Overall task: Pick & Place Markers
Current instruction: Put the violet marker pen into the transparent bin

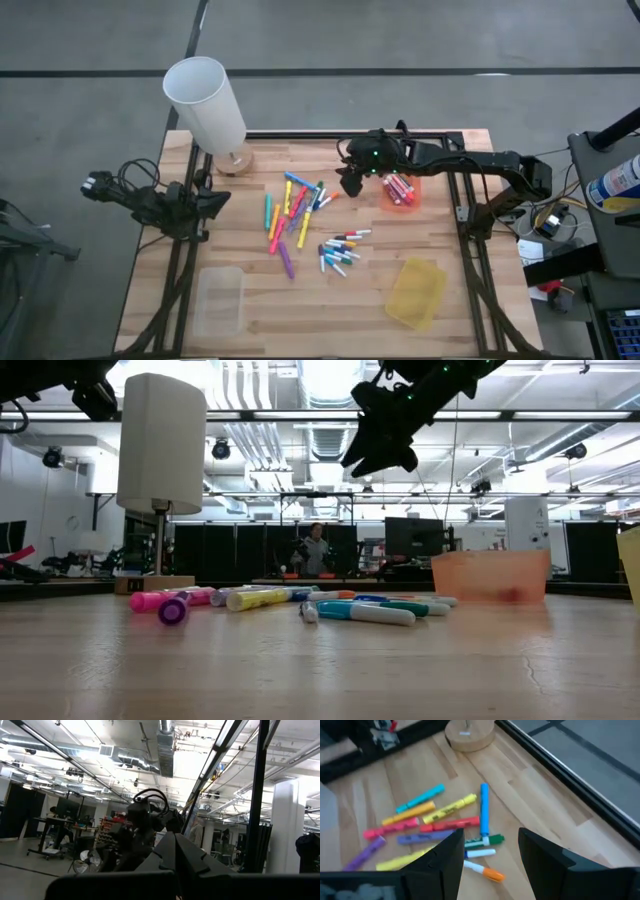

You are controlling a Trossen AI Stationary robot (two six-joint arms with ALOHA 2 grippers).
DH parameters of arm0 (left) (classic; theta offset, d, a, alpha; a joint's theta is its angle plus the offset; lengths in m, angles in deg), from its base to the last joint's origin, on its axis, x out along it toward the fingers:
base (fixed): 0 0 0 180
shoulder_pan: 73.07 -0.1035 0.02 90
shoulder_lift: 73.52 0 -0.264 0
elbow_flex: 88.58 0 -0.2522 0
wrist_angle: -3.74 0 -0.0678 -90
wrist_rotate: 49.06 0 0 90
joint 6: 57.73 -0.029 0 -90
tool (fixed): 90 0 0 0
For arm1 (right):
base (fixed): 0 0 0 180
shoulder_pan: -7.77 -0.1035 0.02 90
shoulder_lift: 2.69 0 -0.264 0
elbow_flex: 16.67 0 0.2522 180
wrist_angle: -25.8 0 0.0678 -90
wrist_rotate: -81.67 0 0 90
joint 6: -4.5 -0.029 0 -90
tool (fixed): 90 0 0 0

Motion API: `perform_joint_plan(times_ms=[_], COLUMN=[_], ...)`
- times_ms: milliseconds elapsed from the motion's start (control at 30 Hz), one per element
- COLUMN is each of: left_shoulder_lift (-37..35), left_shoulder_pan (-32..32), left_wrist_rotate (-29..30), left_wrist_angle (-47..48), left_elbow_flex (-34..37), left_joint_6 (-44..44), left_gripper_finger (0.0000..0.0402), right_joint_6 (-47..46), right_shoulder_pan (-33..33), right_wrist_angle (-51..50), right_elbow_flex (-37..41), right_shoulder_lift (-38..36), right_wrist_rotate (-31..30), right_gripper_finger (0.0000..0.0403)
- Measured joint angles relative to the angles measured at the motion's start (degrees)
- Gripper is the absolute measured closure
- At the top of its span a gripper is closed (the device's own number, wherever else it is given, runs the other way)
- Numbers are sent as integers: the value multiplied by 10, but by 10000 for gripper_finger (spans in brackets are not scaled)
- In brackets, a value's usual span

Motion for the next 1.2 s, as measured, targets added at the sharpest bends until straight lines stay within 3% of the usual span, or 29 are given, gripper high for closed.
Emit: perform_joint_plan(times_ms=[200, 367, 700, 867, 1200], left_shoulder_lift=[1, 1, 1, 1, 1], left_shoulder_pan=[0, 0, 0, 0, 0], left_wrist_rotate=[0, 0, 0, 0, 0], left_wrist_angle=[0, 0, 0, 0, 0], left_elbow_flex=[2, 2, 2, 2, 2], left_joint_6=[0, -1, -18, -29, -37], left_gripper_finger=[402, 402, 402, 402, 402], right_joint_6=[-41, 28, 74, 107, 149], right_shoulder_pan=[-4, -28, -60, -72, -85], right_wrist_angle=[17, 25, 25, 34, 36], right_elbow_flex=[0, 1, 1, 1, 1], right_shoulder_lift=[2, 5, 18, 19, 19], right_wrist_rotate=[13, 75, 82, 137, 147], right_gripper_finger=[227, 231, 246, 253, 272])
